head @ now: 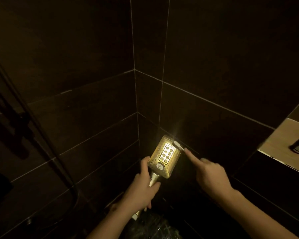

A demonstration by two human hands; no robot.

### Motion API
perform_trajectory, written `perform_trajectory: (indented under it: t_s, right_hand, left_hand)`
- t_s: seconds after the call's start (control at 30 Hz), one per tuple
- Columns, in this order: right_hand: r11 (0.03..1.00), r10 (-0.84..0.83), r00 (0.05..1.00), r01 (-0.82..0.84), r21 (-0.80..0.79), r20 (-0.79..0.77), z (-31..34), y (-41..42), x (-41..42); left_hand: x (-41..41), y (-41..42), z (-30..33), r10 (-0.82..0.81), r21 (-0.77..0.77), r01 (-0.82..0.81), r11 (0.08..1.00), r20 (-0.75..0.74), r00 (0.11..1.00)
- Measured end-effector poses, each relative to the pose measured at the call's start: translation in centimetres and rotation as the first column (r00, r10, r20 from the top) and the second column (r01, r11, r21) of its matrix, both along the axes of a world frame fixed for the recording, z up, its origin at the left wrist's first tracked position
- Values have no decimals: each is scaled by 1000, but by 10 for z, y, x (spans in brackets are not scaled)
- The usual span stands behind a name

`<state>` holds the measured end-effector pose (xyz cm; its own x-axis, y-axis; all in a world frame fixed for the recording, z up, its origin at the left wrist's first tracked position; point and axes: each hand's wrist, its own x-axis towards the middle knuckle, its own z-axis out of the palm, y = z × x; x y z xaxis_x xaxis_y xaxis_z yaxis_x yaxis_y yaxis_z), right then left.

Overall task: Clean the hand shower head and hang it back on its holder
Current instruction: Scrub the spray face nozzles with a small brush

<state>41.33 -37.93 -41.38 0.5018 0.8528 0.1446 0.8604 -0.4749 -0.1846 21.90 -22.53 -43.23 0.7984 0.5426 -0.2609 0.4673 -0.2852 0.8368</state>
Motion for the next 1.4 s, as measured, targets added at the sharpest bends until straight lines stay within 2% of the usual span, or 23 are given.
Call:
perform_trajectory:
  t_s: [0.1,0.13,0.23,0.27,0.37,0.4,0.5,0.53,0.63,0.67,0.73,0.8,0.87,0.97,1.07,1.13,1.2,1.4]
  right_hand:
    - [978,198,978,-202,-57,-64,-7,-8,-16]
    - [974,213,975,-217,-64,-69,-8,-10,-13]
    - [998,57,997,-58,-23,-43,-1,-16,11]
    - [998,64,996,-65,-19,-63,-1,-18,8]
    - [965,249,958,-258,-49,-144,-6,-22,-17]
    - [968,243,960,-250,-34,-143,-6,-23,-14]
    - [999,53,992,-51,20,-112,-2,-28,11]
    - [999,44,993,-44,11,-107,-2,-30,9]
    - [977,194,973,-203,-60,-123,-5,-40,-16]
    - [983,175,981,-179,-38,-90,-4,-46,-13]
    - [984,-80,992,94,150,-96,11,-61,18]
    - [900,-312,937,344,266,-156,36,-85,52]
    - [899,-334,933,358,253,-131,58,-112,69]
    - [936,-282,955,255,241,86,68,-147,89]
    - [932,-362,911,346,110,200,58,-181,129]
    - [915,-398,904,403,0,156,48,-194,151]
    - [901,-429,899,433,-31,87,41,-198,164]
    - [850,-526,845,523,58,97,32,-189,177]
  left_hand:
    - [-1,1,-2,-18,-32,18,999,25,1000]
    - [-2,1,-3,-23,-37,24,999,29,999]
    - [0,0,-2,-36,-43,39,998,53,998]
    - [2,-1,-2,-39,-42,42,998,61,997]
    - [5,-2,-3,-46,-51,49,997,58,997]
    - [5,-2,-3,-51,-61,54,997,59,997]
    - [10,-5,-3,-66,-78,73,994,85,994]
    - [12,-7,-3,-67,-81,75,994,93,993]
    - [16,-11,-4,-62,-100,73,992,115,991]
    - [16,-13,-3,-58,-102,72,992,136,989]
    - [18,-19,-1,-21,-125,49,991,213,977]
    - [20,-25,2,57,-164,-9,986,289,956]
    - [24,-26,1,118,-190,-57,980,327,938]
    - [31,-23,0,166,-201,-101,974,340,926]
    - [35,-23,1,182,-218,-111,970,342,922]
    - [37,-24,3,173,-222,-101,970,334,926]
    - [38,-25,4,164,-218,-93,972,333,929]
    - [39,-27,5,216,-235,-135,963,364,906]
